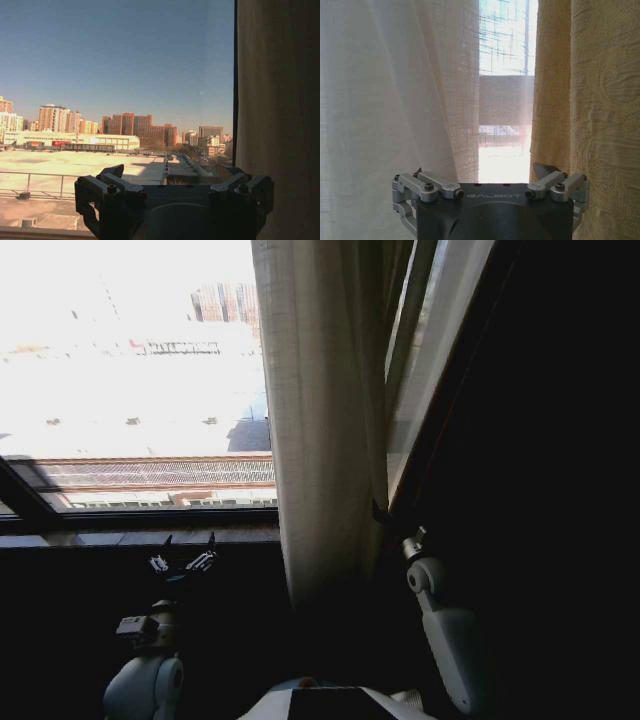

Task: Open the curtains by pulling them apart, changing their state from closed to fully open.

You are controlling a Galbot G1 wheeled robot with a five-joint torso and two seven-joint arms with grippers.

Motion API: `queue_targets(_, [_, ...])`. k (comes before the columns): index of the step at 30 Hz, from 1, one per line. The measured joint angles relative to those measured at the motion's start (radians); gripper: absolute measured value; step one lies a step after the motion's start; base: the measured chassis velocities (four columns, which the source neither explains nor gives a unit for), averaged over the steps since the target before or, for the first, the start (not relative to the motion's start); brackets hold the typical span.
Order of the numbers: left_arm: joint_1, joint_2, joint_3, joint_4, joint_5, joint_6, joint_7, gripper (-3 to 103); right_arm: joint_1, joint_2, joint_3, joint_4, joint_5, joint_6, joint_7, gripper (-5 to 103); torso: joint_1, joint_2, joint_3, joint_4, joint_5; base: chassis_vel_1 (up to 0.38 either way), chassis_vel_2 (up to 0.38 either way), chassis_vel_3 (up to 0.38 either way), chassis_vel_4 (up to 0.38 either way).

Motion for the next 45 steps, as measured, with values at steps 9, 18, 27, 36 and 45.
queue_targets(9, [0.0, 0.0, 0.0, 0.004, 0.001, -0.001, 0.0, 100, -0.008, 0.007, 0.0, -0.016, -0.009, 0.039, -0.013, 100, -0.001, 0.0, 0.0, -0.0003, 0.0001, 0.087, -0.091, -0.095, 0.094])
queue_targets(18, [-0.005, 0.0, 0.002, 0.009, 0.003, -0.001, 0.001, 100, -0.024, 0.007, 0.008, -0.02, -0.04, 0.043, -0.034, 100, 0.0, 0.0, 0.0, 0.0, 0.0001, 0.011, -0.01, -0.009, 0.007])
queue_targets(27, [-0.005, 0.001, 0.002, 0.011, 0.004, -0.001, 0.001, 100, -0.025, 0.011, 0.008, -0.025, -0.048, 0.045, -0.034, 100, 0.0, 0.0, 0.0, 0.0, 0.0, 0.019, 0.006, -0.014, -0.015])
queue_targets(36, [0.0, 0.002, 0.002, 0.011, 0.005, -0.004, 0.002, 100, -0.026, 0.014, 0.009, -0.027, -0.057, 0.046, -0.034, 100, 0.0, 0.0, 0.0, 0.0, 0.0, 0.163, 0.162, -0.17, -0.159])
queue_targets(45, [-0.001, 0.001, 0.002, 0.011, 0.006, -0.005, 0.002, 100, -0.026, 0.015, 0.012, -0.026, -0.058, 0.047, -0.034, 100, 0.0, 0.0, 0.0, 0.0001, -0.0003, 0.28, 0.28, -0.283, -0.276])
